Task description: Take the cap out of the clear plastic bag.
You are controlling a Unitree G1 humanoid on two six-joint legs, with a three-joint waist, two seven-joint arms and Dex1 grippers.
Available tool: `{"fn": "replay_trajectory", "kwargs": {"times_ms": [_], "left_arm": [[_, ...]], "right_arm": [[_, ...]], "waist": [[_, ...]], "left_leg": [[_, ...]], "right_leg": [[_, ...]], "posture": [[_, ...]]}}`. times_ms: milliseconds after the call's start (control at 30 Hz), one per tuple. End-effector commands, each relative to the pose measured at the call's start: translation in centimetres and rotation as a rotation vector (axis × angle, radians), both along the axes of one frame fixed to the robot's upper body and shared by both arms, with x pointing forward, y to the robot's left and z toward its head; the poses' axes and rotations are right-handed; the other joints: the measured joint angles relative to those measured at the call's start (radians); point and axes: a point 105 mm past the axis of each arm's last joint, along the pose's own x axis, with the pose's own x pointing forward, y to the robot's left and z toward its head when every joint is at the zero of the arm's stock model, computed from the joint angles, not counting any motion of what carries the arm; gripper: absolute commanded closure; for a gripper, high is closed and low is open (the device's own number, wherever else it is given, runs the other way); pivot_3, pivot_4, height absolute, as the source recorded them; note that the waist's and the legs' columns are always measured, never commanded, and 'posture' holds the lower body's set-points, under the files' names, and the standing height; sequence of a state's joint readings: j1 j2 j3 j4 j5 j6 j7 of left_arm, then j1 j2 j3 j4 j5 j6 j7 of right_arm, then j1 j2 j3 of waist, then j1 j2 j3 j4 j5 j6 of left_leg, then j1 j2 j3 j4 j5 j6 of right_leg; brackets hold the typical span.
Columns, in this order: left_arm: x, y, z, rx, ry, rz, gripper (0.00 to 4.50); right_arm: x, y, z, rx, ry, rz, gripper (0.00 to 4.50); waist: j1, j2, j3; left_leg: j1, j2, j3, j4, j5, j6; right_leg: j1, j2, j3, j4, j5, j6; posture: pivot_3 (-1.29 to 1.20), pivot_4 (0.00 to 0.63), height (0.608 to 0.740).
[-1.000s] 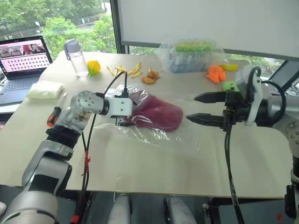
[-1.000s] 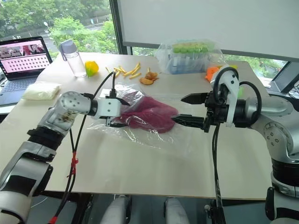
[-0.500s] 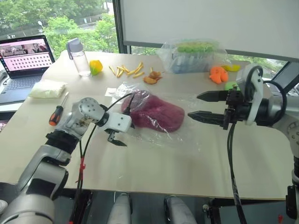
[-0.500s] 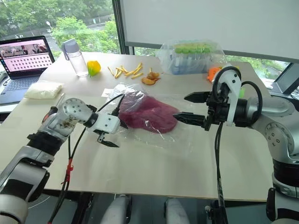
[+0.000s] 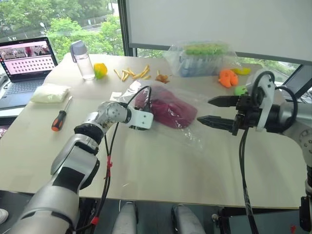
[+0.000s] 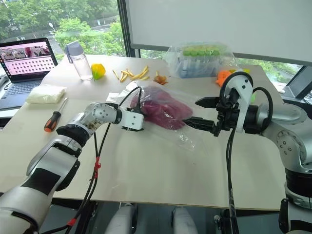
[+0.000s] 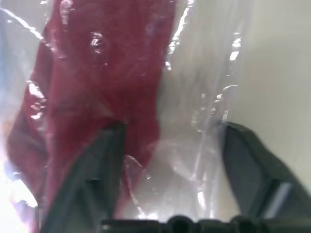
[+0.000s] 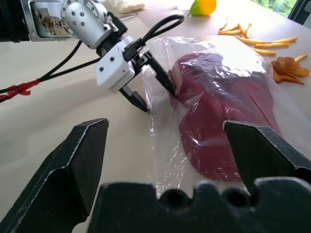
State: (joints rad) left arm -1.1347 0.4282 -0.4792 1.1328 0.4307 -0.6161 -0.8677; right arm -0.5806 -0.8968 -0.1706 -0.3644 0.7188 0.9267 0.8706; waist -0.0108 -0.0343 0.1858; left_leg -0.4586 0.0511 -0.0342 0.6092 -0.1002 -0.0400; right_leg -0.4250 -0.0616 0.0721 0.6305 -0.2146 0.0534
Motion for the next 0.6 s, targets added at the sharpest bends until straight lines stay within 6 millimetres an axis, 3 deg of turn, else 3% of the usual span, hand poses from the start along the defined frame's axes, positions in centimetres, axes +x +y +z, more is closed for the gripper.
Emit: {"fn": "replay_trajectory", "kwargs": {"times_ms": [33, 133, 233, 333, 400, 467, 600], "left_arm": [[-0.2, 0.1, -0.4, 0.041, 0.015, -0.018, 3.34], [-0.9, -0.7, -0.5, 0.024, 0.04, -0.077, 4.38], [-4.3, -2.4, -1.6, 0.023, 0.154, -0.304, 4.38], [-6.9, -2.6, -2.5, 0.042, 0.247, -0.433, 4.38], [-8.5, -1.0, -3.3, 0.097, 0.341, -0.459, 4.38], [-8.9, 2.1, -4.2, 0.18, 0.419, -0.396, 4.38], [-6.5, 8.7, -5.0, 0.334, 0.396, -0.116, 4.38]], "right_arm": [[-0.2, -0.1, 1.6, -0.013, -0.089, -0.009, 0.0], [-0.1, -0.2, 1.6, -0.014, -0.092, -0.014, 0.0], [0.0, -0.2, 1.5, -0.014, -0.094, -0.015, 0.0], [0.1, -0.1, 1.5, -0.015, -0.096, -0.012, 0.0], [0.3, 0.0, 1.4, -0.016, -0.097, -0.007, 0.0], [0.5, 0.2, 1.3, -0.015, -0.098, 0.002, 0.0], [1.0, 0.6, 1.3, -0.014, -0.101, 0.023, 0.0]], "waist": [[0.0, 0.0, 0.0], [0.0, 0.0, 0.0], [-0.001, 0.0, 0.0], [0.0, 0.001, 0.0], [-0.003, 0.001, 0.0], [-0.014, 0.001, 0.0], [-0.037, 0.001, -0.001]], "left_leg": [[0.0, 0.0, 0.0, 0.0, 0.0, 0.0], [0.0, 0.0, 0.0, 0.0, 0.0, 0.0], [0.0, 0.0, 0.0, -0.001, 0.0, 0.0], [0.0, 0.0, 0.0, -0.002, 0.0, 0.0], [0.0, 0.0, 0.0, -0.002, 0.0, 0.001], [0.0, 0.0, 0.0, -0.002, 0.0, 0.001], [0.006, 0.001, 0.0, -0.002, 0.0, 0.001]], "right_leg": [[0.0, 0.0, 0.0, 0.0, 0.0, 0.0], [0.0, 0.0, 0.0, 0.0, 0.0, 0.0], [0.0, 0.0, 0.0, 0.0, 0.0, 0.0], [0.0, 0.0, 0.0, -0.001, -0.001, -0.001], [0.0, 0.0, 0.0, -0.001, -0.001, -0.002], [0.0, 0.0, 0.0, 0.0, -0.001, -0.002], [0.002, 0.001, 0.0, 0.003, -0.002, -0.003]], "posture": [[0.0, 0.15, 0.74], [0.0, 0.15, 0.74], [0.0, 0.15, 0.74], [0.0, 0.15, 0.74], [0.0, 0.15, 0.74], [0.0, 0.15, 0.74], [0.0, 0.15, 0.74]]}}
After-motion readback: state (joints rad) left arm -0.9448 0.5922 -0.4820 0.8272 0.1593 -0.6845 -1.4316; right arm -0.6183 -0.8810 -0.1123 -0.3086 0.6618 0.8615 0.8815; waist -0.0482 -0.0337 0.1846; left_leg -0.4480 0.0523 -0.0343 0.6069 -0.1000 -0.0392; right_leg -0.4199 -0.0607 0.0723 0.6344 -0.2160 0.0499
